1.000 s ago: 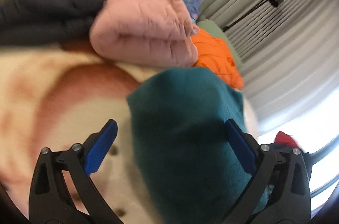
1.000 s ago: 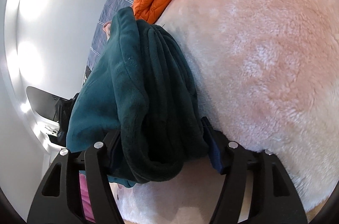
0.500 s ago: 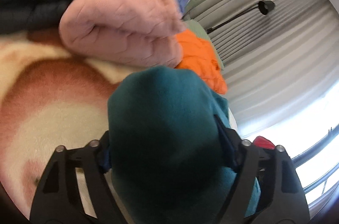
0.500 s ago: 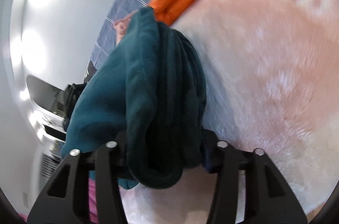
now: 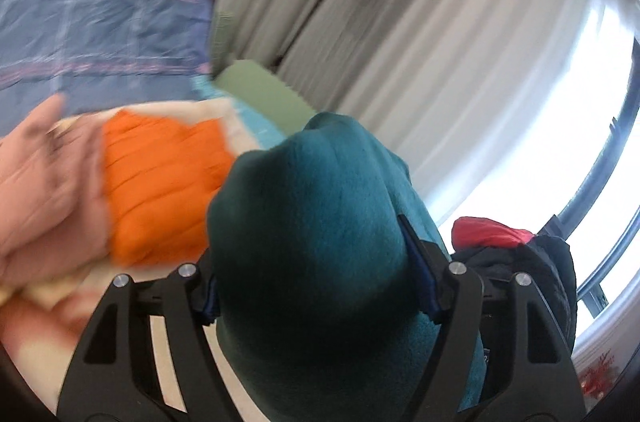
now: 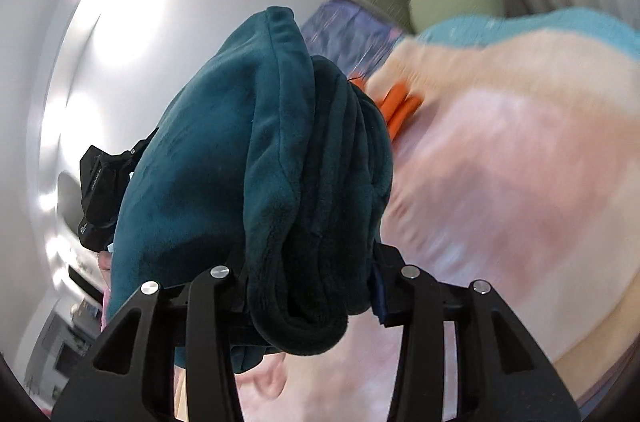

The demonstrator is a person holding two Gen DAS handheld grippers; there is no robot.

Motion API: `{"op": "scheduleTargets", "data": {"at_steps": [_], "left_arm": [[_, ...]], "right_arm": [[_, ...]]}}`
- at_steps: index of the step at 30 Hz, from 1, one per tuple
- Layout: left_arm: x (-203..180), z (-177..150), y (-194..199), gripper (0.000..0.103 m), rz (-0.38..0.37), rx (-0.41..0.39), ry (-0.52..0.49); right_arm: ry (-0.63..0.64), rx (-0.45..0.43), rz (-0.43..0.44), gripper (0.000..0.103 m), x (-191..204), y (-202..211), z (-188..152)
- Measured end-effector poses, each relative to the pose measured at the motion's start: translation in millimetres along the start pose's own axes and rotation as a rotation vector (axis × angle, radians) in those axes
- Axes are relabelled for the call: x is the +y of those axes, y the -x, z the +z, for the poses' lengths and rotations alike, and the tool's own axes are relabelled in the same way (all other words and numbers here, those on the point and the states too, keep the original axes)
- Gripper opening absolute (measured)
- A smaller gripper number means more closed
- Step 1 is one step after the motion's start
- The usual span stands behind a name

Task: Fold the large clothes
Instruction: 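Lift the folded green bundle with both tools and carry it beside the orange puffer, then lower the green bundle onto the bed and open both tools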

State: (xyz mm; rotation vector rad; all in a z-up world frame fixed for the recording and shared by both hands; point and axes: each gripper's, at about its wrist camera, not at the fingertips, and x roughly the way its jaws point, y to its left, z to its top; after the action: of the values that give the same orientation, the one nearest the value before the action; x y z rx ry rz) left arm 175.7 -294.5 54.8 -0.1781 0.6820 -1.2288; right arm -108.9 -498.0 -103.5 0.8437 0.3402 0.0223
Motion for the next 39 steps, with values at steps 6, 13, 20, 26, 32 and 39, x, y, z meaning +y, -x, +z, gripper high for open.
{"op": "scheduleTargets", "data": {"at_steps": [6,13,20,26,32,39], "left_arm": [[-44,58,-113,0.072,-0.003,0.019,-0.078],[-20,107,-254,0.076,0.171,0.004,-0.114],[58,22,-339,0.069,0.498,0.094,-0.210],[62,31,-313,0.080,0.453,0.124,-0.179],[20,-20,-232,0.097,0.397,0.109,-0.321],[3,-85,-124,0.101,0.364,0.071,-0.358]], "right_arm": [[-0.014,-0.112,-0.075,0.043,-45,3,78],[-0.144,-0.142,-0.125,0.044,-140,-68,140],[-0.142,-0.076,-0.336,0.052,-197,-124,116],[-0.111,-0.100,-0.382,0.063,-195,-124,113],[-0.122,-0.150,-0.437,0.081,-189,-101,106],[0.021,-0.202,-0.464,0.085,-107,-24,57]]}}
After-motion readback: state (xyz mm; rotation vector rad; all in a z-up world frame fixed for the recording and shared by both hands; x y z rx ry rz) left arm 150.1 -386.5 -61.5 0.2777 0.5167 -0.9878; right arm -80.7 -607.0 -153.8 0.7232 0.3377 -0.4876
